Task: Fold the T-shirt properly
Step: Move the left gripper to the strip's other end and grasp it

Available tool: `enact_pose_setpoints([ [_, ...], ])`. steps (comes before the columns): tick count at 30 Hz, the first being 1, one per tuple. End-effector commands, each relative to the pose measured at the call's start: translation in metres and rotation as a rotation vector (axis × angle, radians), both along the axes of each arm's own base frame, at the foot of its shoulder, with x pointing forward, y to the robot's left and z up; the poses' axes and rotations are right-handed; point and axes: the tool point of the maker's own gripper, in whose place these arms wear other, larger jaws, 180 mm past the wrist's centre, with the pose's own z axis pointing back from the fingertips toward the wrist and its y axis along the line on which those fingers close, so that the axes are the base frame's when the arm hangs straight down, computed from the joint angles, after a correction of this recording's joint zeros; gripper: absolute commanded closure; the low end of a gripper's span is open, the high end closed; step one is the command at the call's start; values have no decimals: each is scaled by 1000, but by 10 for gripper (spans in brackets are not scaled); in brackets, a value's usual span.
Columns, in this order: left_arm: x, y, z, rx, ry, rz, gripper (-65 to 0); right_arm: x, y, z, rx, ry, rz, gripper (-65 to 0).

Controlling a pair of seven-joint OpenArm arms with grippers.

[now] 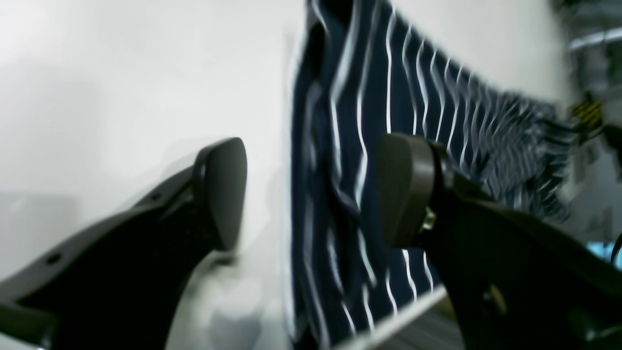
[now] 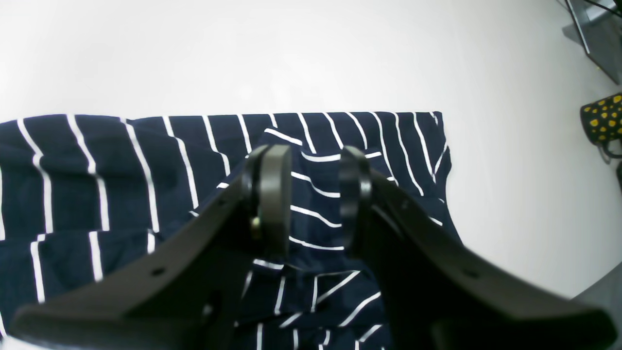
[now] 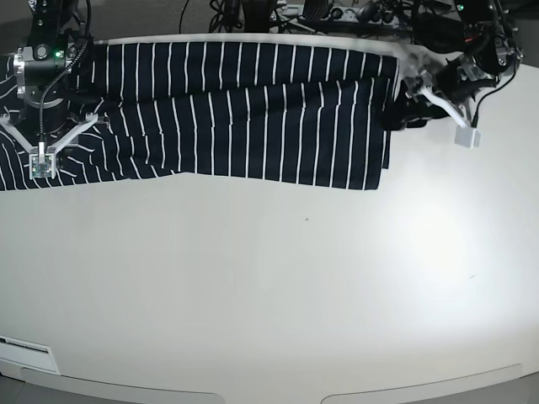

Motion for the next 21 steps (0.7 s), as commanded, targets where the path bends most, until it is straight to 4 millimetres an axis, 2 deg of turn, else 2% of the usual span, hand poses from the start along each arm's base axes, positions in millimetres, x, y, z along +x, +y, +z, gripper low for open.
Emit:
enact_pose_setpoints([
  [1, -36, 9, -23, 106, 172, -39, -432, 4, -2, 13, -27, -41, 9, -198],
  [6, -53, 6, -16, 139, 181, -24, -432, 1, -2, 9, -27, -25, 9, -198],
  [12, -46, 2, -17, 123, 166, 8, -432, -1, -2, 7, -27, -7, 10, -198],
  [17, -31, 0, -13, 116, 131, 14, -432, -1, -2, 7, -27, -4, 9, -198],
  [21, -28, 4, -22, 98, 152, 42, -432, -1, -2, 7, -27, -6, 10, -198],
])
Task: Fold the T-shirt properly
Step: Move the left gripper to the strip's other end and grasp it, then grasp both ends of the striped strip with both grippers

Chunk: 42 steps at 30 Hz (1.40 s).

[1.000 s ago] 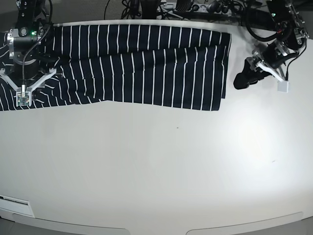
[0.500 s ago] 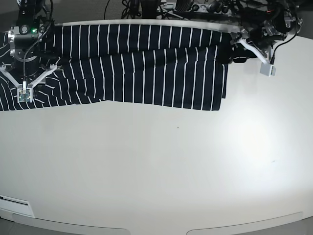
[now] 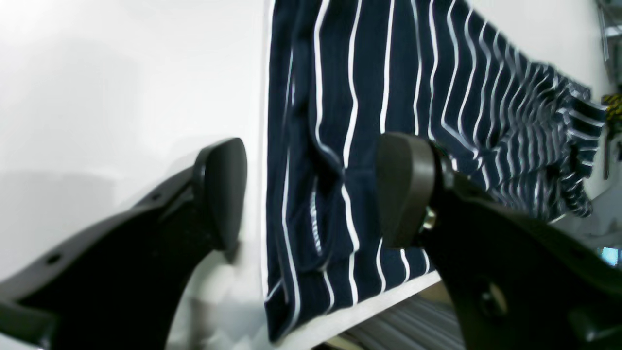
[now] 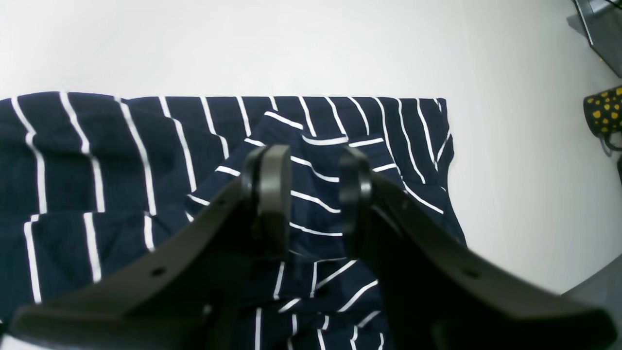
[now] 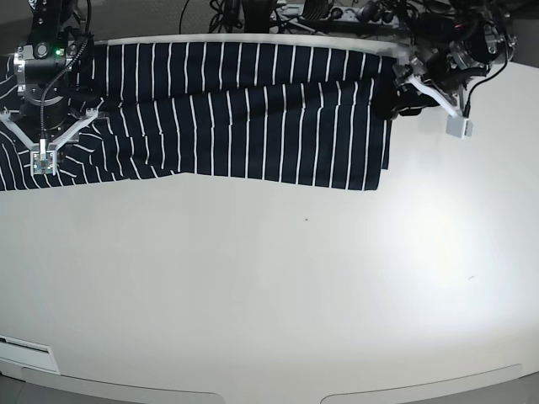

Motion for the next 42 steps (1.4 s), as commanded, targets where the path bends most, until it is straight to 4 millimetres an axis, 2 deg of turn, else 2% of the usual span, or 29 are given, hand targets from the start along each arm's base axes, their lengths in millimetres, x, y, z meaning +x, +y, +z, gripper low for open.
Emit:
enact_pose_setpoints([
  [1, -20, 12, -25, 69, 133, 9, -432, 6, -1, 13, -25, -45, 14, -198],
  [4, -15, 7, -38, 13, 163, 18, -432, 6, -1, 13, -25, -45, 14, -198],
  [10, -16, -26, -61, -89, 233, -60, -432, 6, -2, 13, -27, -45, 14, -198],
  [17, -27, -65, -64, -162, 260, -127, -432, 5, -2, 13, -29, -45, 13, -198],
  [22, -32, -96, -57, -232, 235, -227, -432, 5, -2, 13, -29, -45, 13, -198],
  [23, -32, -99, -56, -233, 236, -237, -426, 5, -2, 13, -29, -45, 13, -198],
  [24, -32, -100, -55, -234, 233, -244, -392, 5, -2, 13, -29, -45, 13, -198],
  [25, -32, -101, -54, -232, 229, -246, -327, 5, -2, 13, -29, -45, 13, -198],
  [28, -28, -94, -55, -193, 216, -245, -10, 6, -2, 13, -29, -46, 14, -198],
  [33, -14, -71, -55, -141, 180, -184, 0, 7, 0, 14, -24, -54, 23, -198],
  [35, -4, -57, -51, -125, 157, -144, 0, 9, 7, 13, -2, -57, 54, -197],
  [38, 11, -30, -45, -92, 117, -75, 0, 14, 25, 11, 62, -55, 142, -197],
  [42, 23, 16, -34, -12, 81, -15, 0, 20, 61, 10, 164, -44, 314, -197],
])
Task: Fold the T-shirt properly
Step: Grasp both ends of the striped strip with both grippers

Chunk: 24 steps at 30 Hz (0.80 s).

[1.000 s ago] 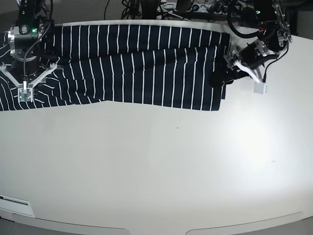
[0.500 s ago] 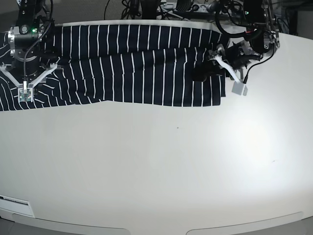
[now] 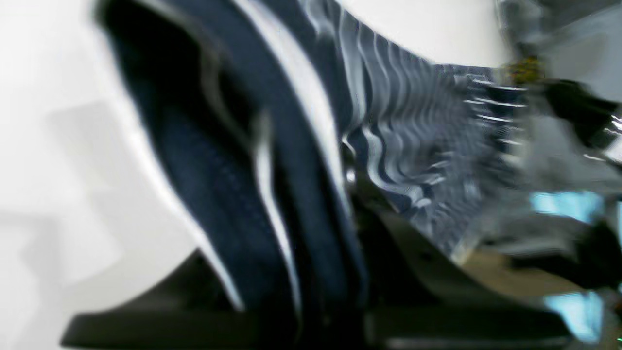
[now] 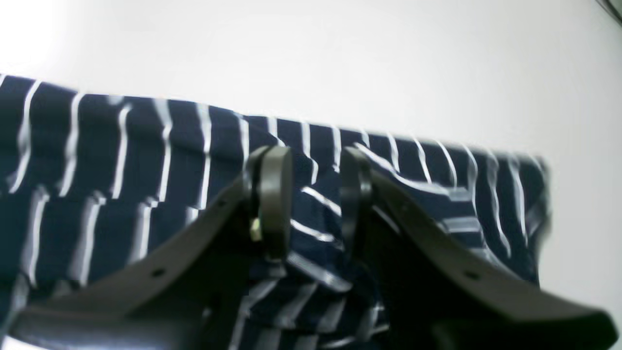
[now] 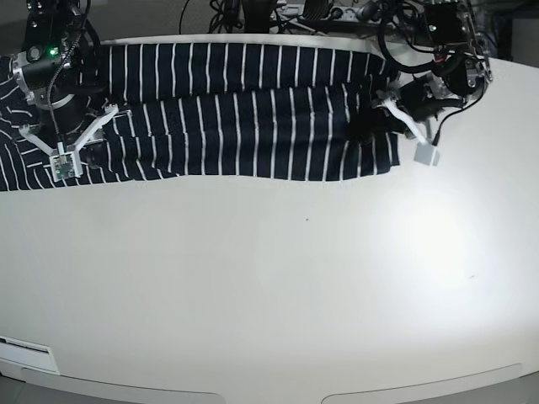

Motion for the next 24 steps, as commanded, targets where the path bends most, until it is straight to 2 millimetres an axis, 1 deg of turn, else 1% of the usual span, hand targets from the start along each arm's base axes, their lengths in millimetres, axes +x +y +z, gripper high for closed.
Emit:
enact_pose_setpoints([
  [1, -14, 30, -14, 83, 93, 39, 0, 6, 5, 13, 2, -48, 40, -197],
  [3, -10, 51, -4, 111, 72, 61, 0, 8, 13, 15, 25, -55, 77, -197],
  [6, -3, 80, 10, 163, 43, 88, 0, 12, 20, 19, 53, -67, 102, -197],
  [7, -2, 88, 14, 179, 37, 92, 0, 11, 26, 19, 80, -64, 128, -194],
  [8, -1, 94, 17, 194, 34, 92, 0, 7, 35, 17, 112, -49, 166, -179],
  [9, 0, 98, 20, 202, 30, 90, 0, 2, 45, 16, 145, -34, 211, -140],
  [10, 1, 101, 22, 209, 28, 85, 0, -3, 52, 14, 167, -20, 245, -79],
  [11, 2, 103, 25, 210, 24, 79, 0, -5, 55, 12, 177, -14, 257, -1],
  [12, 3, 104, 28, 208, 18, 73, 0, -7, 54, 10, 174, -7, 254, 0],
  [14, 6, 104, 35, 203, -10, 45, 0, -5, 45, 5, 161, -5, 210, 0],
  [18, 14, 102, 49, 184, -47, 0, 0, 3, 10, -15, 81, 1, 75, 0],
  [20, 18, 100, 55, 172, -71, -19, 0, 1, 1, -30, 84, 31, 42, 0],
  [24, 22, 100, 61, 166, -89, -26, 0, -9, -9, -65, 97, 124, 32, 0],
])
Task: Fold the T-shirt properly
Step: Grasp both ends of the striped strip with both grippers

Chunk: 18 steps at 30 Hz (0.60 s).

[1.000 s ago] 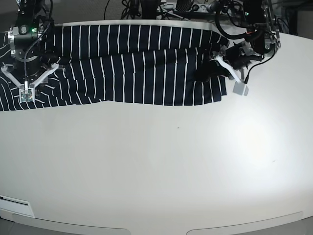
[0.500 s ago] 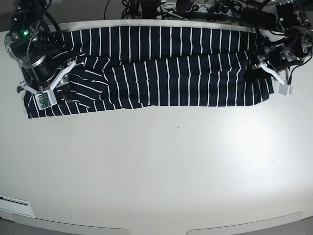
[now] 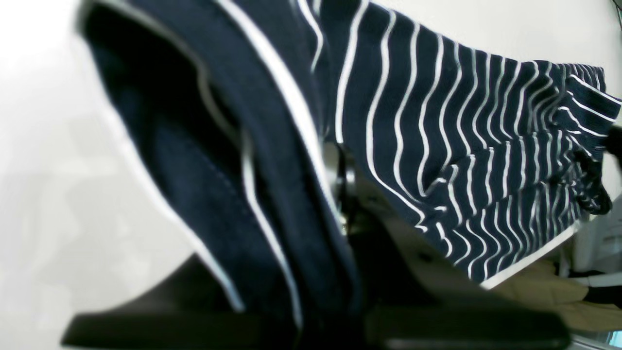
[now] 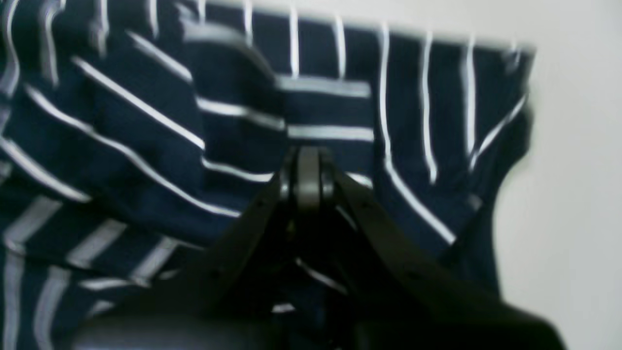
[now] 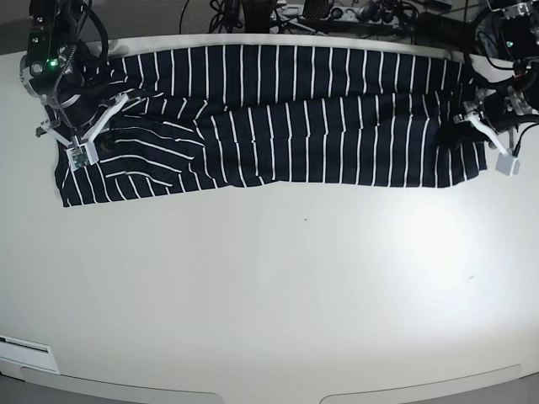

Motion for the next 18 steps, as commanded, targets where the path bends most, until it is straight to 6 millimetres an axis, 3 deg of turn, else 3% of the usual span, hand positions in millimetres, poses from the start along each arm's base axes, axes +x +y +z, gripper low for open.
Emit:
enact_pose_setpoints([
  [1, 10, 3, 15, 9, -53, -11, 0, 4, -6, 2, -8, -18, -4, 0],
  [4, 15, -2, 21, -22, -75, -22, 0, -3, -15, -21, 2, 42, -35, 0],
  [7, 13, -19, 33, -102, -107, -98, 0, -11, -20, -34, 5, 86, -50, 0],
  [10, 7, -38, 48, -195, -153, -193, 0, -13, -20, -36, 2, 105, -53, 0],
  [18, 12, -54, 61, -185, -205, -242, 0, -14, -13, -35, 58, 109, -55, 0],
])
